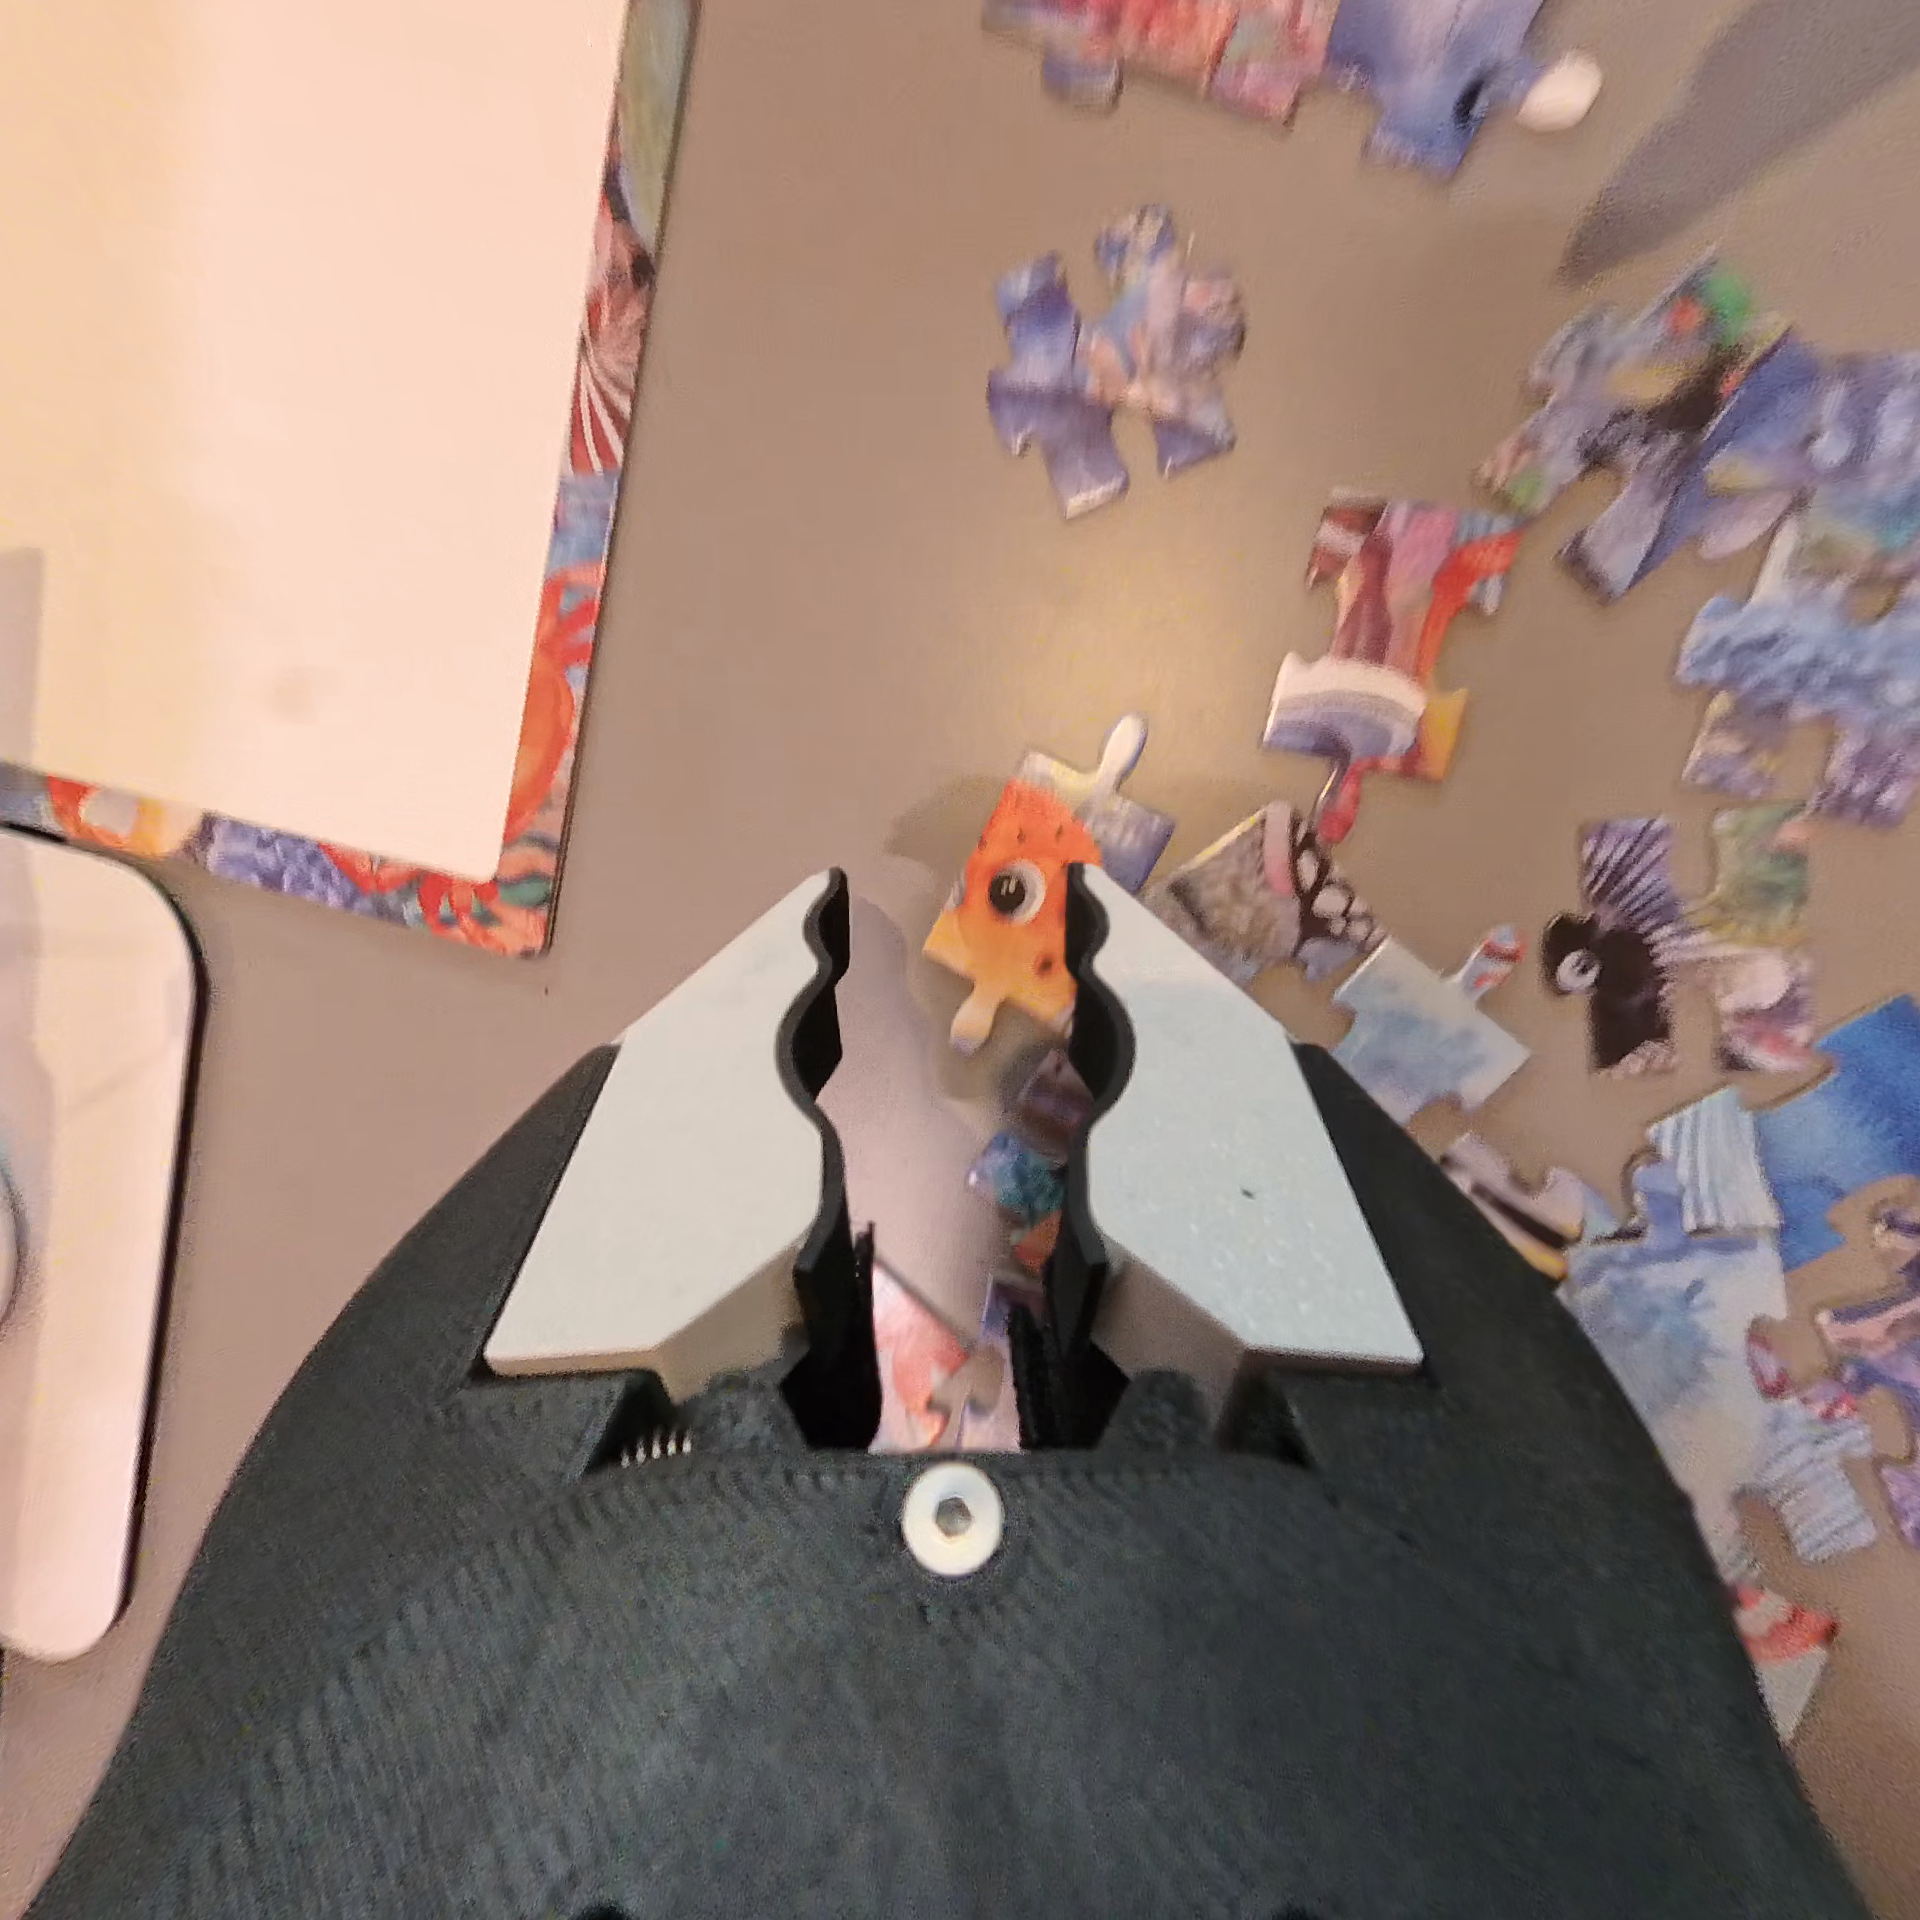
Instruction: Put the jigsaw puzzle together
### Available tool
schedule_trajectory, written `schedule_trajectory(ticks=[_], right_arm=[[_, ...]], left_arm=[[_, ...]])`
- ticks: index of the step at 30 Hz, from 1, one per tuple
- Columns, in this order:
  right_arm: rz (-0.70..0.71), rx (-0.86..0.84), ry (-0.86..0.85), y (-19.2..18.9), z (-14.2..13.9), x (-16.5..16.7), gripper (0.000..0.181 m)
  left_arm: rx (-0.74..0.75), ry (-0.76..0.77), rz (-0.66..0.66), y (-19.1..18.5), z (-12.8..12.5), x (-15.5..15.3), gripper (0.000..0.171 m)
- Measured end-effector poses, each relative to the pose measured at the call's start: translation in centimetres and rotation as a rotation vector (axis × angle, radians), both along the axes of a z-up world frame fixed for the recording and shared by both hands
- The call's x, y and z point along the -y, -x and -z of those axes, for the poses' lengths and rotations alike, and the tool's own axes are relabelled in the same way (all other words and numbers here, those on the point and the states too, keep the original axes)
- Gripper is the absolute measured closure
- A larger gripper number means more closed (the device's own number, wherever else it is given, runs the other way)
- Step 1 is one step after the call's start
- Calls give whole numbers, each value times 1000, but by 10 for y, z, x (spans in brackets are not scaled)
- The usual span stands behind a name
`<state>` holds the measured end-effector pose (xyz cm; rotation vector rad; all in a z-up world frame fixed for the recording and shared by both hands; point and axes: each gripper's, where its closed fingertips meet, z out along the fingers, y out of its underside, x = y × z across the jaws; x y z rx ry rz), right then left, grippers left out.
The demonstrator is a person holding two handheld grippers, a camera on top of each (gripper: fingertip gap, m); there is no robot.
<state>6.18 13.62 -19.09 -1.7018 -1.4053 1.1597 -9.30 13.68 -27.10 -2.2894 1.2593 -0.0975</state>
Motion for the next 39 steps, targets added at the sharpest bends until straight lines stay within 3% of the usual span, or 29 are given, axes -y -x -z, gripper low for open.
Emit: schedule_trajectory(ticks=[4,8,14,17,23,28,39], right_arm=[[33,-16,-12,-2,-3,-7,161],[70,-49,-25,-6,-11,-14,162],[107,-101,-21,-12,-22,-21,165],[112,-108,-20,-13,-23,-22,165],[118,-110,-17,-15,-24,-24,165],[124,-97,-8,-16,-21,-25,164],[82,74,104,-8,23,-18,149]], left_arm=[[136,-53,43,-41,-19,-8,128],[133,-13,64,-72,-11,-17,125],[151,131,-5,-84,16,-24,128],[149,101,20,-86,16,-24,138],[146,65,60,-94,15,-22,138],[76,-56,140,-98,7,-19,139],[-78,-489,364,-136,-56,-2,138]])
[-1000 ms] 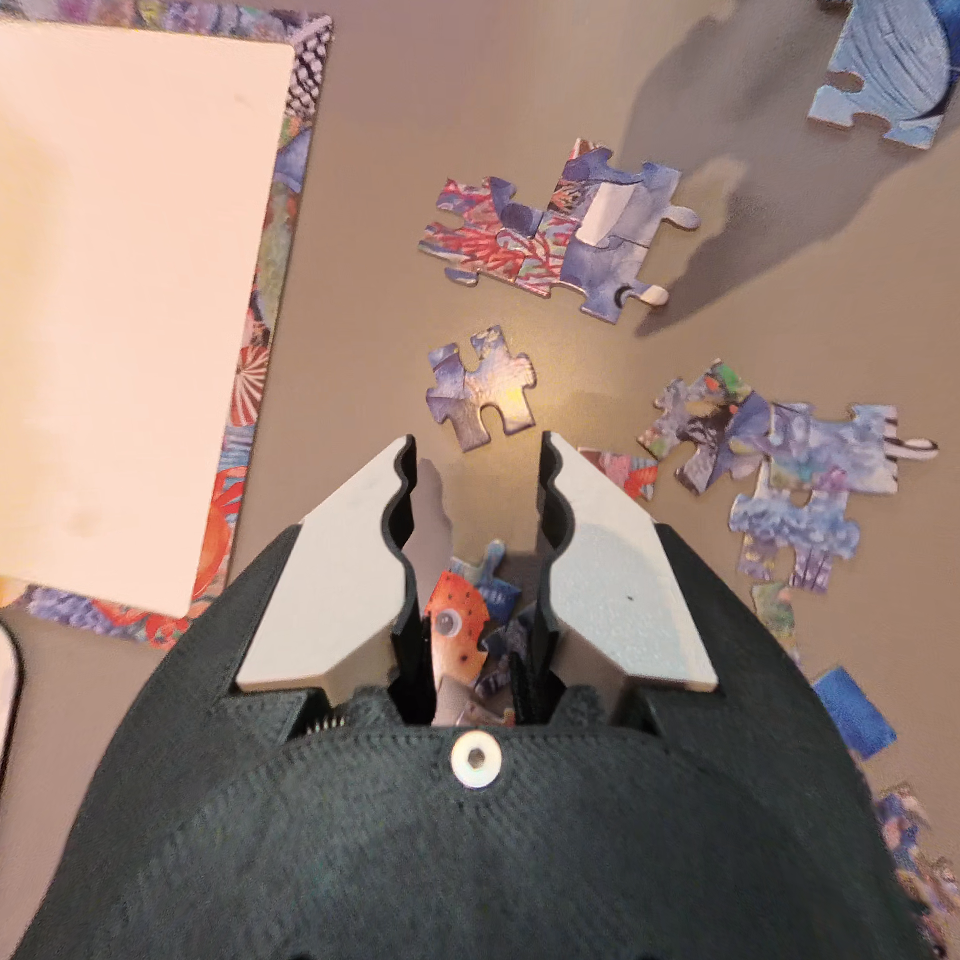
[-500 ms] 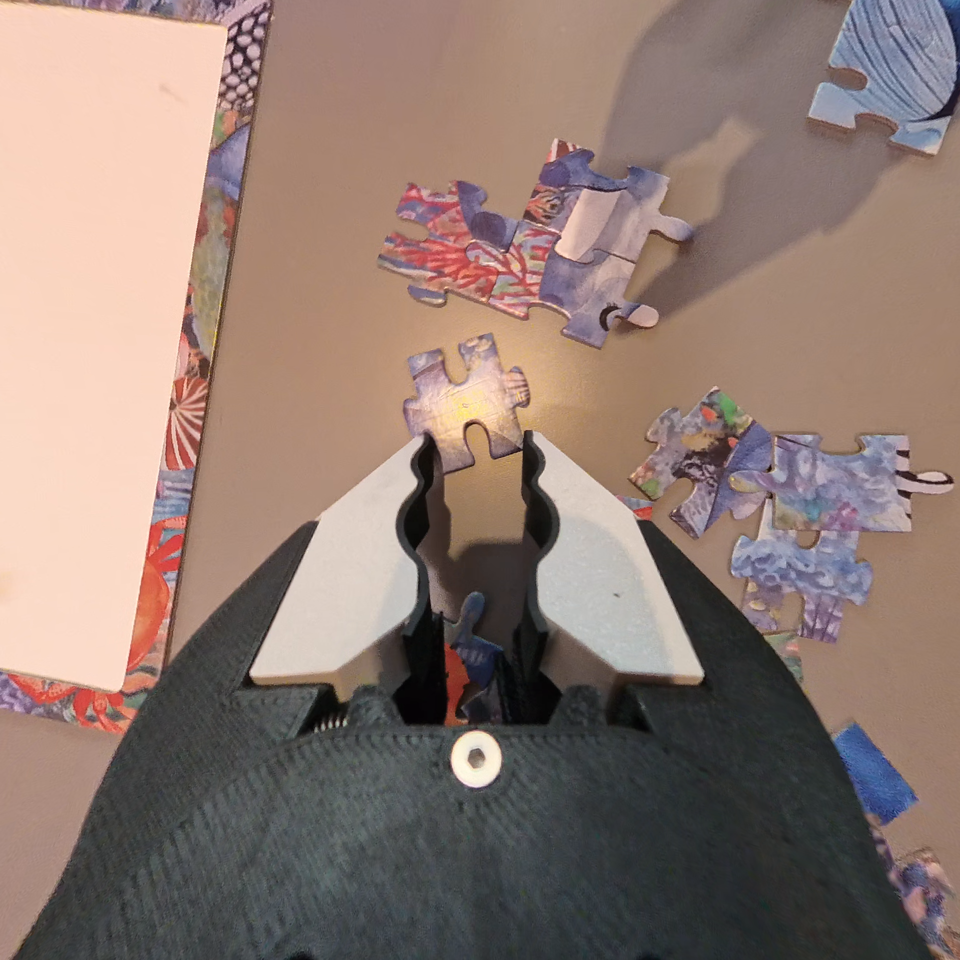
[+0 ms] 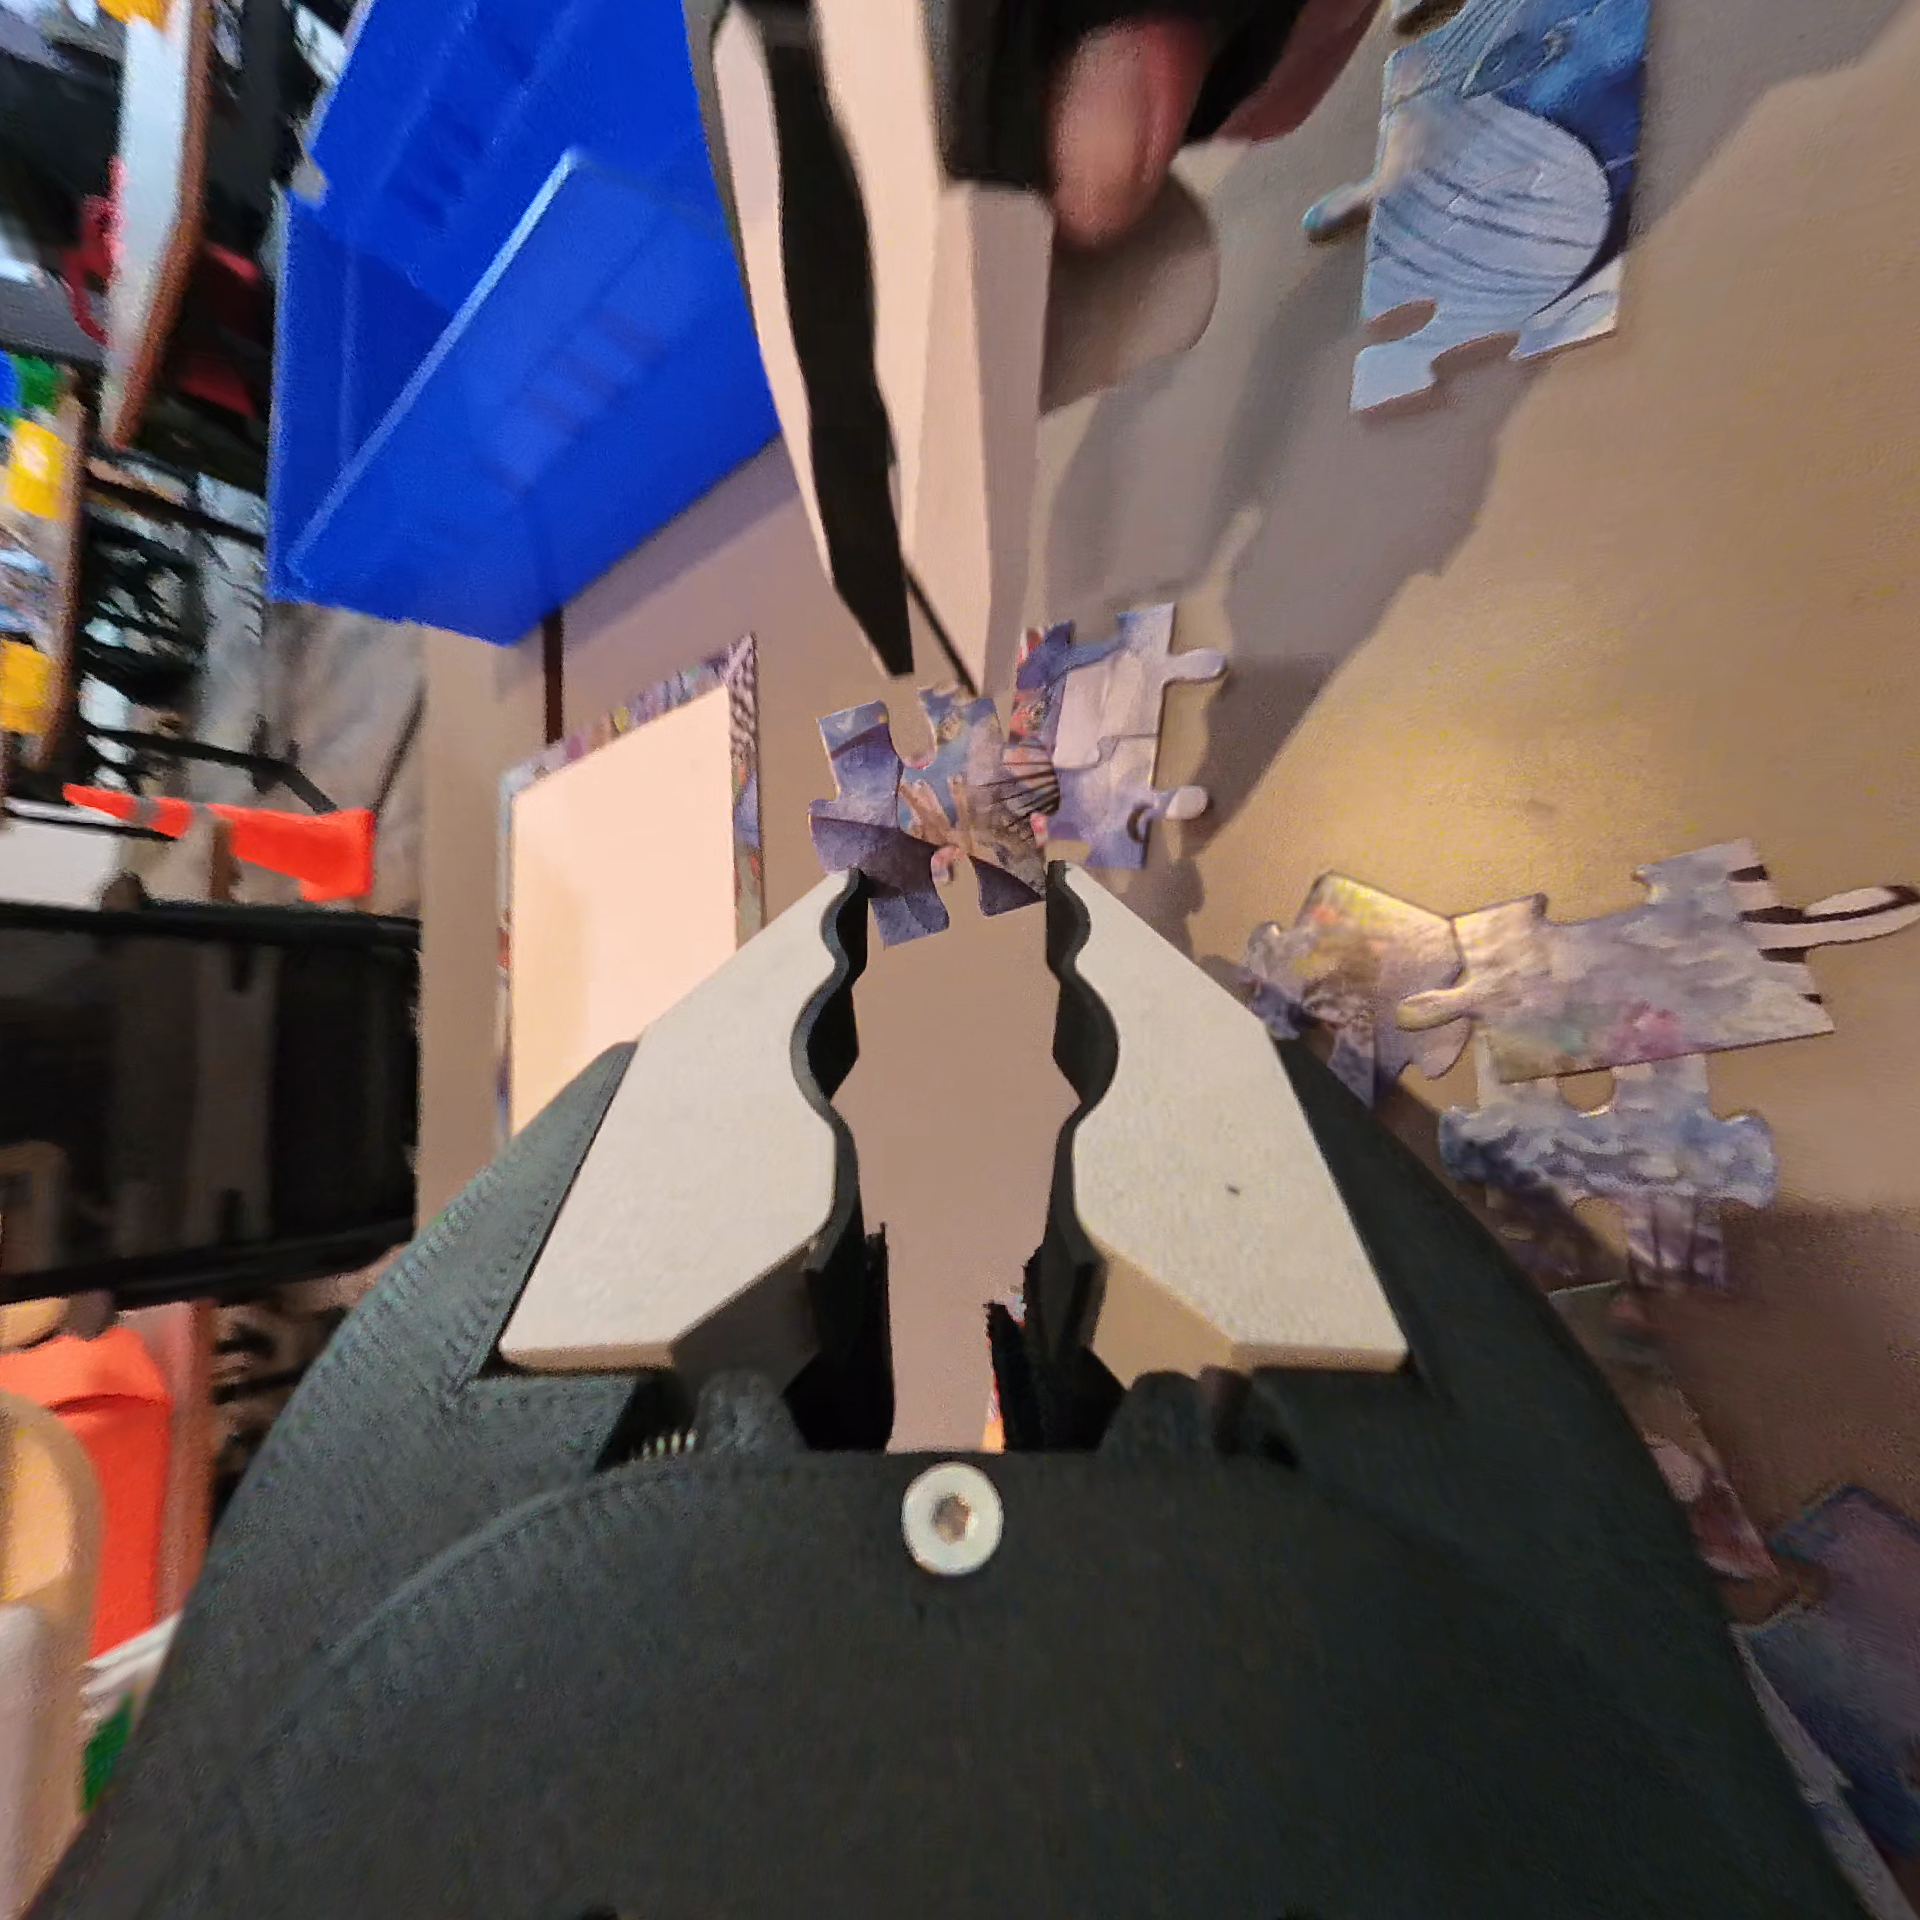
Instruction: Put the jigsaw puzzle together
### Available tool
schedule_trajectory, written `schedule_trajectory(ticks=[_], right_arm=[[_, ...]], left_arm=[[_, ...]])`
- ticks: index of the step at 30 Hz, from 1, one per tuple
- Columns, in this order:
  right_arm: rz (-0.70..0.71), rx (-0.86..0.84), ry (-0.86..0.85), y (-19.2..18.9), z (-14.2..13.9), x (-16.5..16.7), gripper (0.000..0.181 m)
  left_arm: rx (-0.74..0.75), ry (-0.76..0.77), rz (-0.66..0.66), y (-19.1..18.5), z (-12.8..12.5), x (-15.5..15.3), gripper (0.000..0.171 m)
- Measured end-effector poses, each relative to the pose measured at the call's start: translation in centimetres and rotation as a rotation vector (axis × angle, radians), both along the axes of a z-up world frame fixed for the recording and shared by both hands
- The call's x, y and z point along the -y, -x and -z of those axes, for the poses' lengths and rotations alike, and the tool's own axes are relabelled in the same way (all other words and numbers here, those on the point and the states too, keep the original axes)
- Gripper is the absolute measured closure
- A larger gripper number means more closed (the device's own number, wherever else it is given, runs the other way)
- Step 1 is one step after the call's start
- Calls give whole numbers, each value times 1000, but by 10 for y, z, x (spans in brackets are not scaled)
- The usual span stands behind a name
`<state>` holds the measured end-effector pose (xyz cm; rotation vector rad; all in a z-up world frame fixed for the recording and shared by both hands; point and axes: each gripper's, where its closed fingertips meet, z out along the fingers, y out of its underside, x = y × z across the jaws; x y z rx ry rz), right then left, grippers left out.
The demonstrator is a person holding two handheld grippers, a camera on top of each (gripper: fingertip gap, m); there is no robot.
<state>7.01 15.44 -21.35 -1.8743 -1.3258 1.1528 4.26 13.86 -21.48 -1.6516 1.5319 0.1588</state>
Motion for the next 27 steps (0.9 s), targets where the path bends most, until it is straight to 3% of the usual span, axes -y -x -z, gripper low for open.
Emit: schedule_trajectory(ticks=[2,4,5,7,9,14,21,23,27], right_arm=[[-16,-17,54,2,0,4,148],[-53,-39,102,3,-1,11,169],[-69,-45,108,3,-1,13,181],[-70,-51,89,0,-5,12,181],[-51,-95,74,-5,-19,9,181],[24,-144,36,-28,-36,-4,181],[135,-229,57,-64,-50,-26,181],[139,-220,77,-65,-45,-28,181],[114,-187,109,-57,-32,-26,181]], left_arm=[[-8,-59,34,-9,-7,5,138],[-7,-81,50,-15,-11,8,140],[-8,-97,74,-17,-13,11,170],[22,-106,78,-20,-19,12,163],[21,-92,29,-13,-21,6,139],[-4,-38,-34,12,-24,0,143],[-25,200,-68,33,20,12,139],[22,317,-51,32,37,21,138],[126,467,-45,28,48,25,131]])
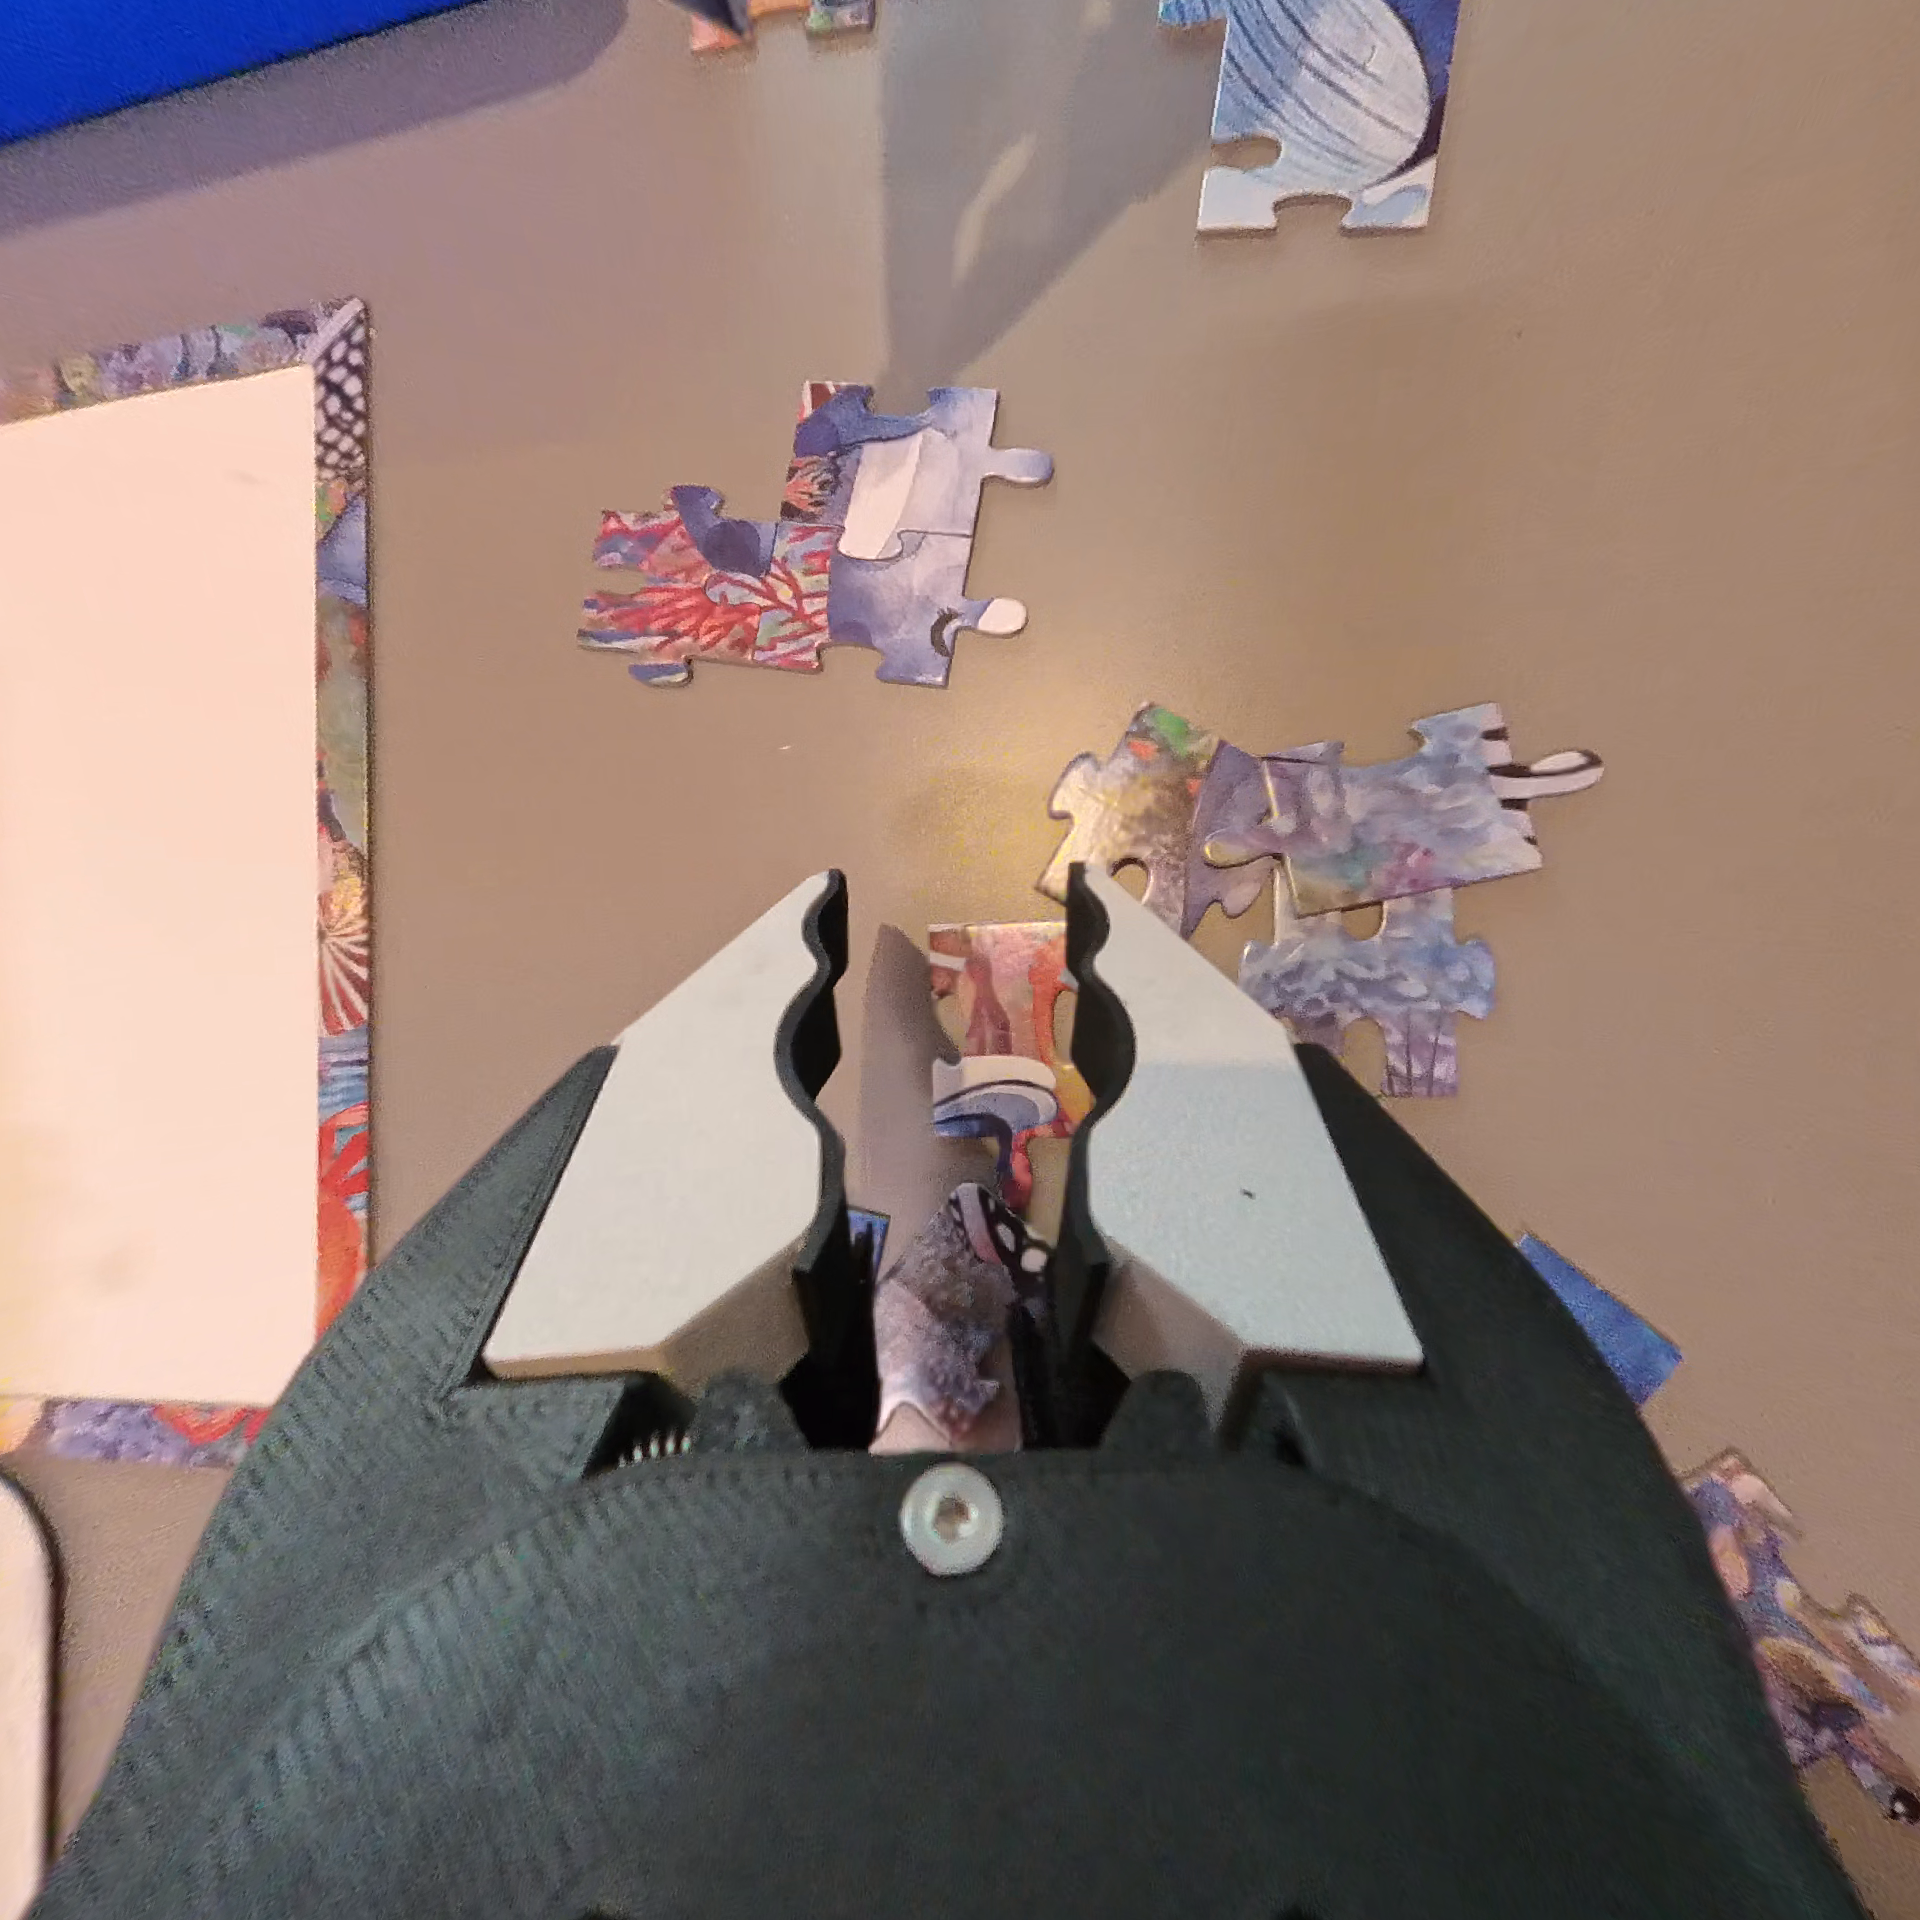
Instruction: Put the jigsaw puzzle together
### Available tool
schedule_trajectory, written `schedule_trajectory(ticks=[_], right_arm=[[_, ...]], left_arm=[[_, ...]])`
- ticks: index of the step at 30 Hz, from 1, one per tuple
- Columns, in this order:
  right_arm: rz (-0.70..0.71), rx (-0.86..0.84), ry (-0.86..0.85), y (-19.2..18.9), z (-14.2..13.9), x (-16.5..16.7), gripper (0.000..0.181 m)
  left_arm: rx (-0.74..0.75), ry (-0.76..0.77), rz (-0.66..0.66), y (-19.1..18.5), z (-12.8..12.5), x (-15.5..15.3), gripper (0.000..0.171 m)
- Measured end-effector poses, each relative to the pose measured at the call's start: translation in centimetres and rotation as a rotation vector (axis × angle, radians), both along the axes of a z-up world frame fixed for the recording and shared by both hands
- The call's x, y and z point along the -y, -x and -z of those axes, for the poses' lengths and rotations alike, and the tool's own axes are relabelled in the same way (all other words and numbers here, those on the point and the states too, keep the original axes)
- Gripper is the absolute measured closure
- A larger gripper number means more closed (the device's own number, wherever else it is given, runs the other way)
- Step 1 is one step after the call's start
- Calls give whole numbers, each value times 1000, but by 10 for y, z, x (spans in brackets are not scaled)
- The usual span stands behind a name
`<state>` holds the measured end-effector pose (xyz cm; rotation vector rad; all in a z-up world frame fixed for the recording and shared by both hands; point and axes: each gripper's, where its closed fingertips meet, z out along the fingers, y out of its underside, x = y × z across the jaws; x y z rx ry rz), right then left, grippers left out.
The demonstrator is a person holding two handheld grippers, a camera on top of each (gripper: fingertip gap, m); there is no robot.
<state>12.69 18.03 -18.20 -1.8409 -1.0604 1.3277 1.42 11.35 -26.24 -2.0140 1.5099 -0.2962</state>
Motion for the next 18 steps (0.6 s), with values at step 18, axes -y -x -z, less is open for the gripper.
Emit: schedule_trajectory(ticks=[18], right_arm=[[6,57,-5,12,18,-4,181]], left_arm=[[-32,314,33,8,22,35,121]])
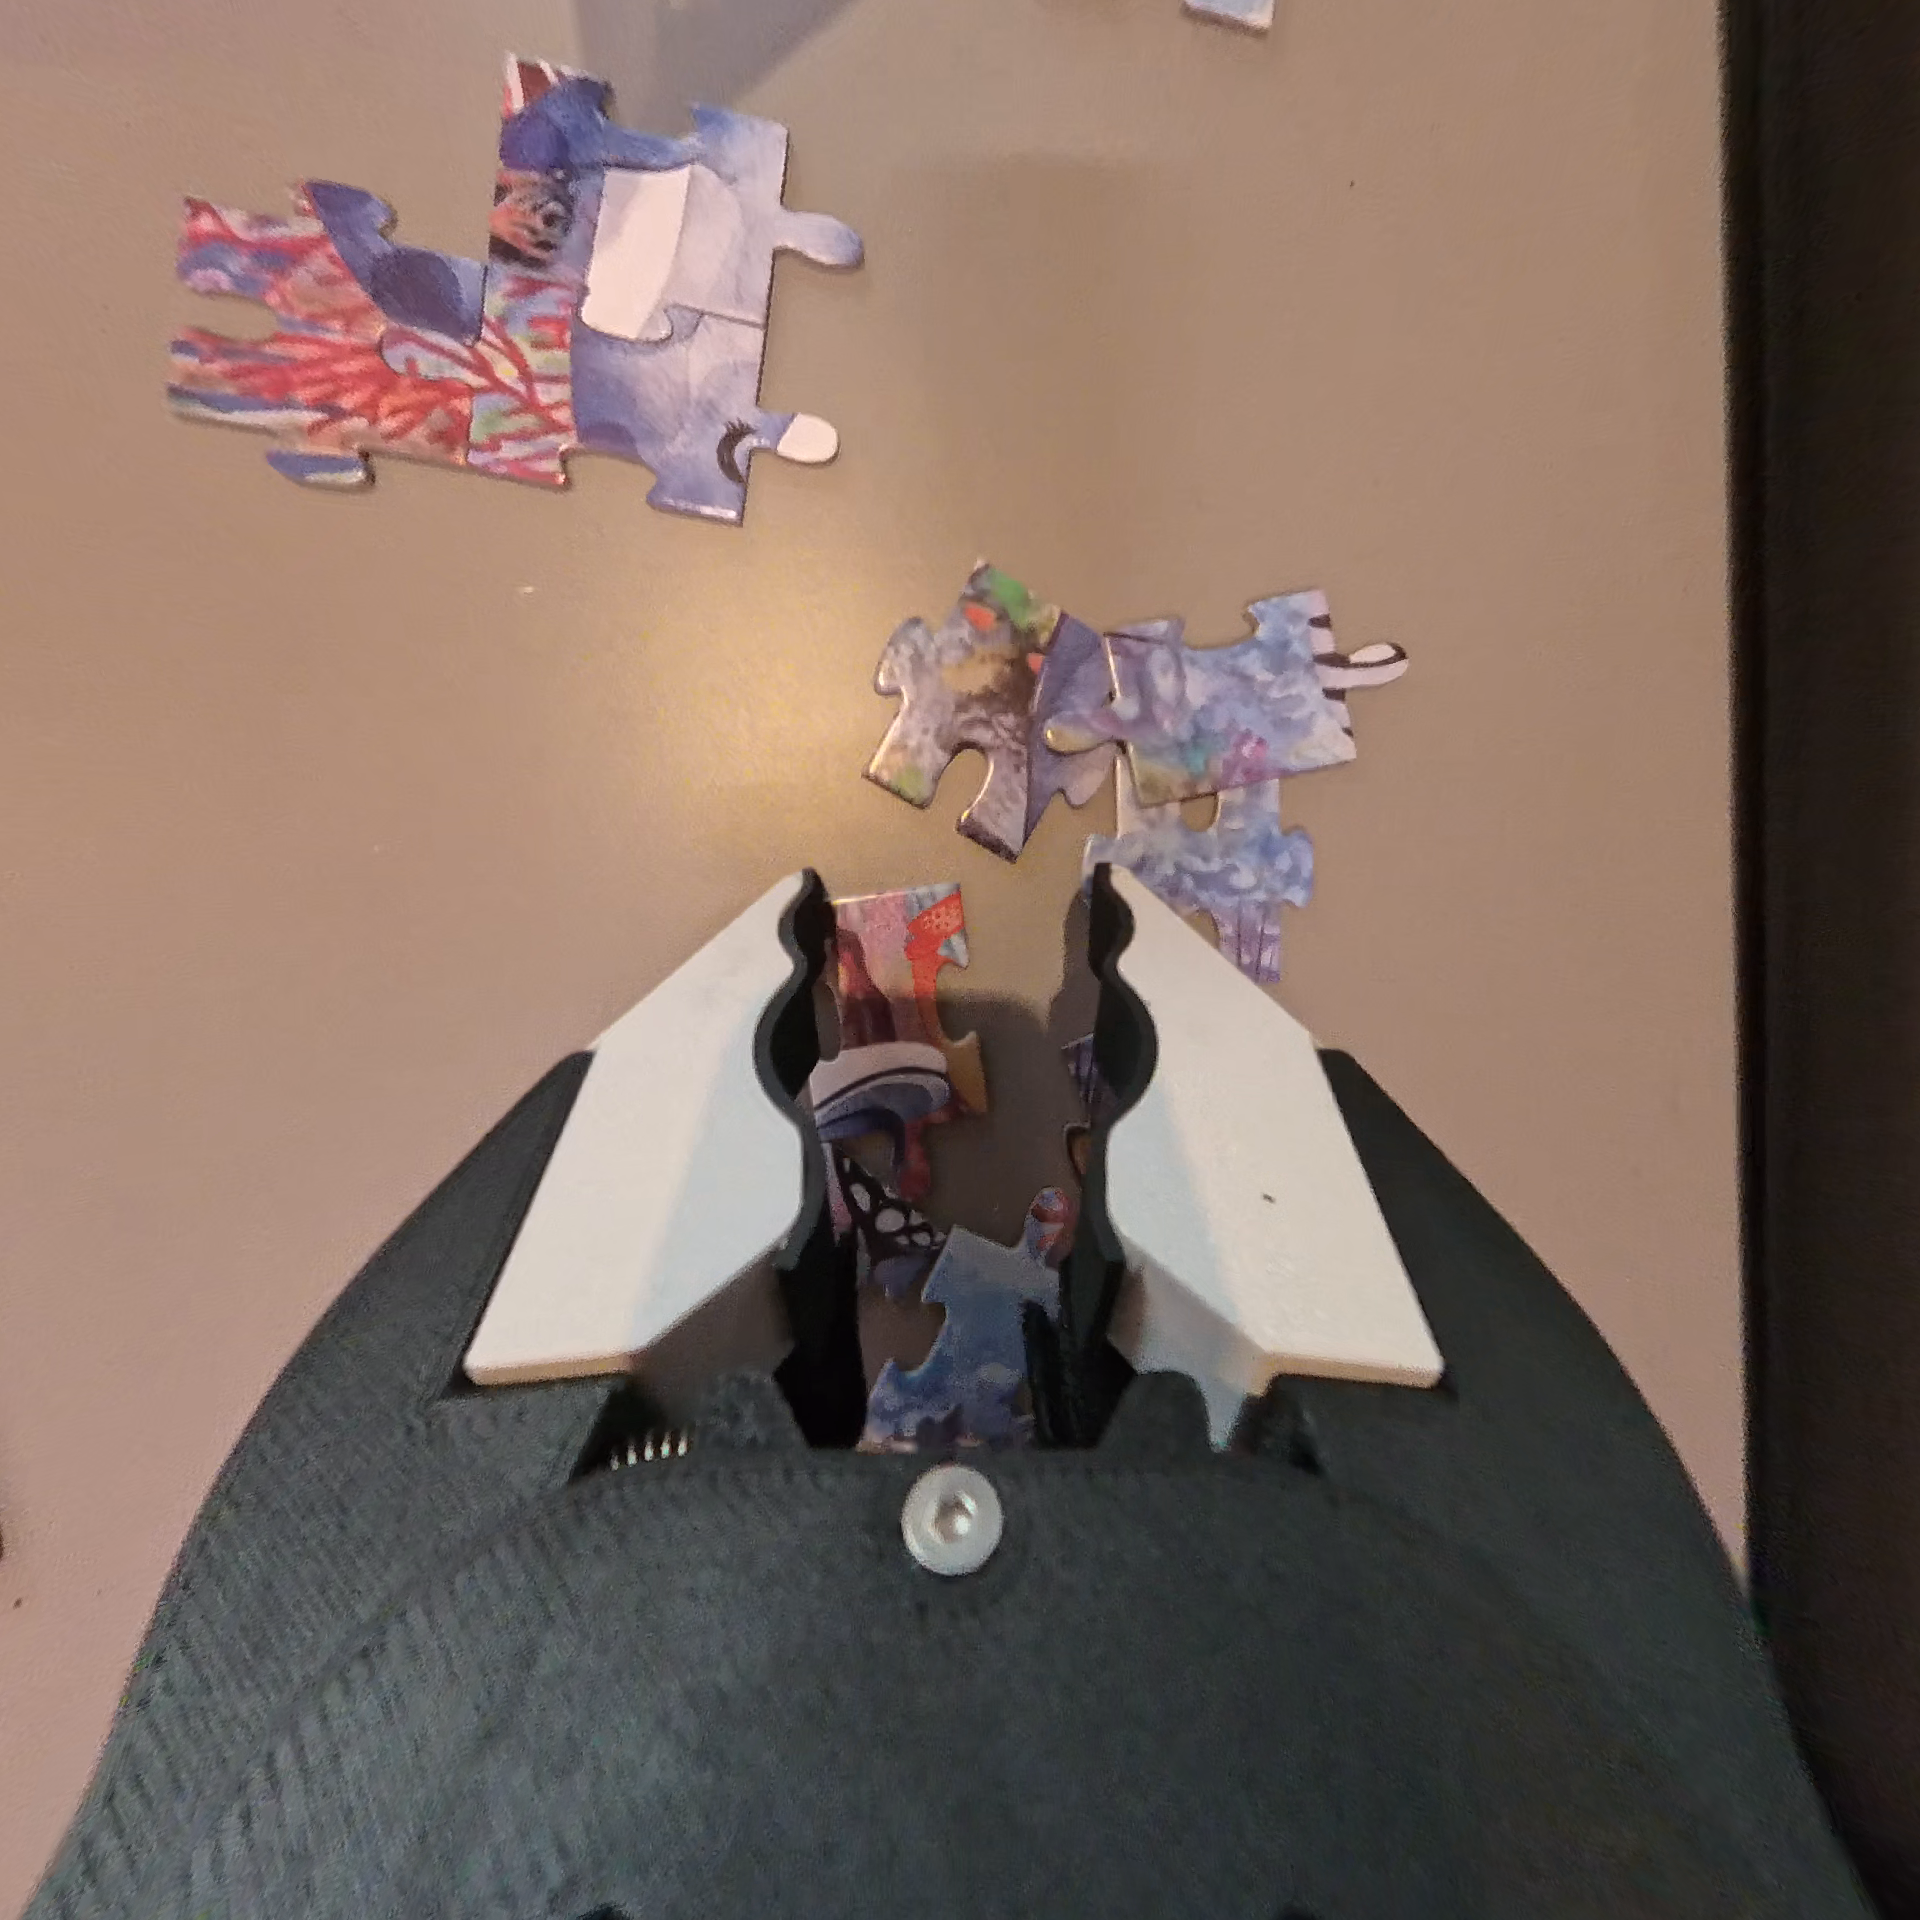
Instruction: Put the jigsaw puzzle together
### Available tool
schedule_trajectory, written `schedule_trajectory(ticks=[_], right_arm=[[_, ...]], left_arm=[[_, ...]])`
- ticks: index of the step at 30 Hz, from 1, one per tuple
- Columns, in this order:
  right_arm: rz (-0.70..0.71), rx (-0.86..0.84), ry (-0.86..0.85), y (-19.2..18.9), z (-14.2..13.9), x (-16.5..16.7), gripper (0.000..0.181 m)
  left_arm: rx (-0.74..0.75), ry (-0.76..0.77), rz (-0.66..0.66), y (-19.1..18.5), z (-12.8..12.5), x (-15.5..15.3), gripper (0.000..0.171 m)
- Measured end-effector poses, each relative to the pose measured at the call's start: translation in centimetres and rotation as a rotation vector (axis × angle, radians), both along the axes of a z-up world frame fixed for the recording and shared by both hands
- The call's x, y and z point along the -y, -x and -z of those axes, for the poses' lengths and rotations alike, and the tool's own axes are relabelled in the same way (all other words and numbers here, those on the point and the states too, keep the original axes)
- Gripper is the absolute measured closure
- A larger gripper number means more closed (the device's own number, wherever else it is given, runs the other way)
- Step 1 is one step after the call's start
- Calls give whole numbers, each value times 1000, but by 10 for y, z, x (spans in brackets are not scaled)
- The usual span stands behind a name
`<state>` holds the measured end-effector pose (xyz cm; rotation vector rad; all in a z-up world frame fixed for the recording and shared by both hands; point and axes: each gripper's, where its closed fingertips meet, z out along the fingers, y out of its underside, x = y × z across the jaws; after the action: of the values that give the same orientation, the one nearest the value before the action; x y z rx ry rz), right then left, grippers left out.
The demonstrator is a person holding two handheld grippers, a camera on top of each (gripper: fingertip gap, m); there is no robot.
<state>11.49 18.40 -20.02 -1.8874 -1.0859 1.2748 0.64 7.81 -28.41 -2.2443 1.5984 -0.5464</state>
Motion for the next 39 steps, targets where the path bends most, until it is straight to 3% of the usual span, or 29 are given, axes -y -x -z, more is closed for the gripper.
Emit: schedule_trajectory(ticks=[10,17,23,30,34,39], right_arm=[[-10,10,-1,2,3,2,181],[-12,17,-8,2,3,2,181],[-14,17,-8,0,3,1,181],[-30,12,-6,0,1,5,181],[-61,-41,27,1,-6,10,181],[-116,-75,58,4,-11,20,181]], left_arm=[[47,-211,-80,-26,-21,-55,122],[31,-171,-104,-55,-6,-70,122],[44,-120,-88,-73,1,-66,120],[76,-55,92,-95,-1,-27,122],[164,-112,33,-88,-27,-43,127],[432,-161,-106,-84,-80,-70,132]])
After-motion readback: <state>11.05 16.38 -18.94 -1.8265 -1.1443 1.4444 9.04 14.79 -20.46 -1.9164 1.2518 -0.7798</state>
